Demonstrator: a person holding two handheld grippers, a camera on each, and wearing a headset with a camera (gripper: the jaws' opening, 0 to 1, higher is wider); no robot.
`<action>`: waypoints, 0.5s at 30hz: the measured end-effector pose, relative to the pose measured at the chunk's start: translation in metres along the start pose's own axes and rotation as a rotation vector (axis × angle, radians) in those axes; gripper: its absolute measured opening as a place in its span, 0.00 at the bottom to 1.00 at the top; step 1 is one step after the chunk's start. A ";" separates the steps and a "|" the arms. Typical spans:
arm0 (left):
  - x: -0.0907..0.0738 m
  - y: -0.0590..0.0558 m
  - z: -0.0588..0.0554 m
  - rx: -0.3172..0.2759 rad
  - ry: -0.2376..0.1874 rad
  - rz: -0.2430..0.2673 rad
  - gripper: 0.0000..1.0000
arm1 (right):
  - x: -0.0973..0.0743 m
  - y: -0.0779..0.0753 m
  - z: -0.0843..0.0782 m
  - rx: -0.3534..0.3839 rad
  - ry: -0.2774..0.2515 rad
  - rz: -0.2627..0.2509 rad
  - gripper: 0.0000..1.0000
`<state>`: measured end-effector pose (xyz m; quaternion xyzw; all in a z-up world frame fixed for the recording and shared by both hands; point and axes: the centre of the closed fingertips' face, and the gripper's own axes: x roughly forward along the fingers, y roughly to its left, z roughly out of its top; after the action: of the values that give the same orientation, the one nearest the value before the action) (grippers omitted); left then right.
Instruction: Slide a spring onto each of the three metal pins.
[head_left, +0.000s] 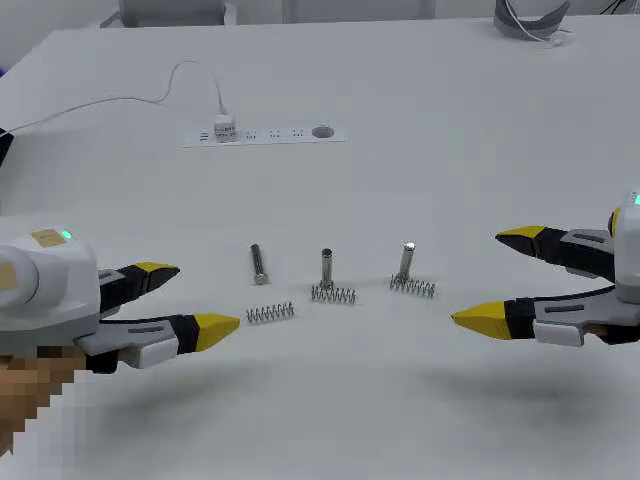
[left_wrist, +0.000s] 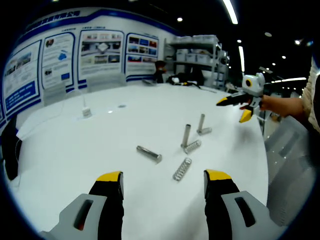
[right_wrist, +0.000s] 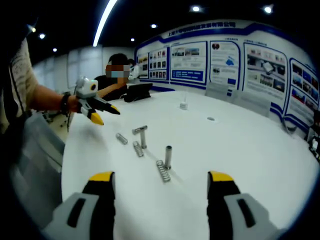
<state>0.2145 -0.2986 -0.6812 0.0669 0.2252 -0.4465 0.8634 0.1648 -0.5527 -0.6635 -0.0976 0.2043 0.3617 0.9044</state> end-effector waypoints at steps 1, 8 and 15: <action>0.001 0.001 0.001 0.000 0.003 0.004 0.65 | 0.000 -0.001 0.000 0.002 -0.001 -0.001 0.77; 0.013 0.006 0.009 0.006 0.026 0.018 0.60 | 0.000 -0.001 0.000 0.008 -0.007 -0.006 0.77; 0.032 0.011 0.020 0.022 0.056 0.019 0.55 | -0.001 -0.001 -0.001 0.015 -0.008 -0.009 0.77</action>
<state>0.2457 -0.3219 -0.6789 0.0909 0.2436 -0.4385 0.8603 0.1648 -0.5546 -0.6638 -0.0903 0.2029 0.3563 0.9076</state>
